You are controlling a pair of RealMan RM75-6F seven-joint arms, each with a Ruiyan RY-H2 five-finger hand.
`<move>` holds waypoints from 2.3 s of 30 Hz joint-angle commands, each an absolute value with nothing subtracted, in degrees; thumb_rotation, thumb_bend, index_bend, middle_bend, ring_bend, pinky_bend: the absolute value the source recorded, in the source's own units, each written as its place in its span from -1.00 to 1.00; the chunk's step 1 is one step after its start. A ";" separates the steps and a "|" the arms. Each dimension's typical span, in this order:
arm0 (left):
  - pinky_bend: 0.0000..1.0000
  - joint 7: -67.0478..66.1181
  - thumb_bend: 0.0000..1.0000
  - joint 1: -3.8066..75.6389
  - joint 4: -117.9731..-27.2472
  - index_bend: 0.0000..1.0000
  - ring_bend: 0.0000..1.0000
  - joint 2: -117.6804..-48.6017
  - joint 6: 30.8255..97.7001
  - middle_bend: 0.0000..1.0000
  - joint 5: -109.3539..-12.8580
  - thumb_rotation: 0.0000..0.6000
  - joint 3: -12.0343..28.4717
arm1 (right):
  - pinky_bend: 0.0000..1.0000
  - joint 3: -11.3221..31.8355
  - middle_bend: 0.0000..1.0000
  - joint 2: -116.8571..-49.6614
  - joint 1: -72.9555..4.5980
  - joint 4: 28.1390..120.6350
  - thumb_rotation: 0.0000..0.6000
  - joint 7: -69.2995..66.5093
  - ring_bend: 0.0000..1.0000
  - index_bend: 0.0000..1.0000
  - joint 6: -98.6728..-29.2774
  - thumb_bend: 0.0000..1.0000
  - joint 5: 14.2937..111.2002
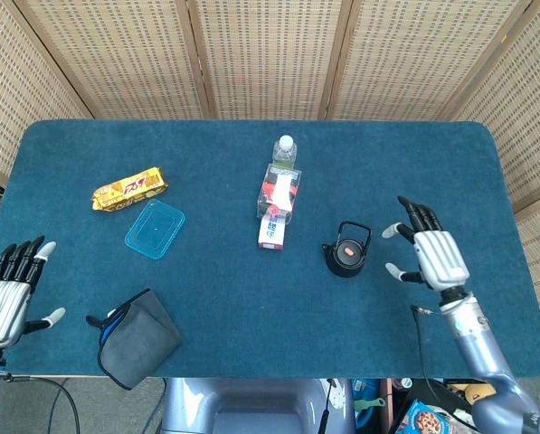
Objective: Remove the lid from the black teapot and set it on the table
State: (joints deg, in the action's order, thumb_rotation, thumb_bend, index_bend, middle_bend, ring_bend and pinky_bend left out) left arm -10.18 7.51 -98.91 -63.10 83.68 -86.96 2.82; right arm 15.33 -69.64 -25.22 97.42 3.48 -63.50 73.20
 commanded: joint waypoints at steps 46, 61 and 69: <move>-1.00 -9.31 -0.89 7.79 -98.86 -1.00 -1.00 -62.84 83.27 -1.00 -85.83 1.00 2.68 | -1.00 16.35 -1.00 -91.63 -40.16 85.94 1.00 29.34 -1.00 0.02 -63.32 -0.02 39.81; -1.00 -8.98 -0.89 7.88 -98.87 -1.00 -1.00 -62.67 83.14 -1.00 -85.86 1.00 2.58 | -1.00 16.17 -1.00 -91.96 -40.56 83.73 1.00 29.95 -1.00 0.02 -62.25 0.00 37.58; -1.00 -9.14 -0.89 7.97 -98.85 -1.00 -1.00 -62.74 83.00 -1.00 -85.81 1.00 2.54 | -1.00 16.02 -1.00 -91.44 -40.66 84.06 1.00 30.68 -1.00 0.05 -61.93 0.02 36.21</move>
State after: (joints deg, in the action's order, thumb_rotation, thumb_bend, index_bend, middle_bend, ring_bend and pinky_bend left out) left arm -9.14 7.96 -98.85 -62.73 83.00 -85.81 2.53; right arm 16.01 -91.45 -40.65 84.06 30.69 -61.94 36.23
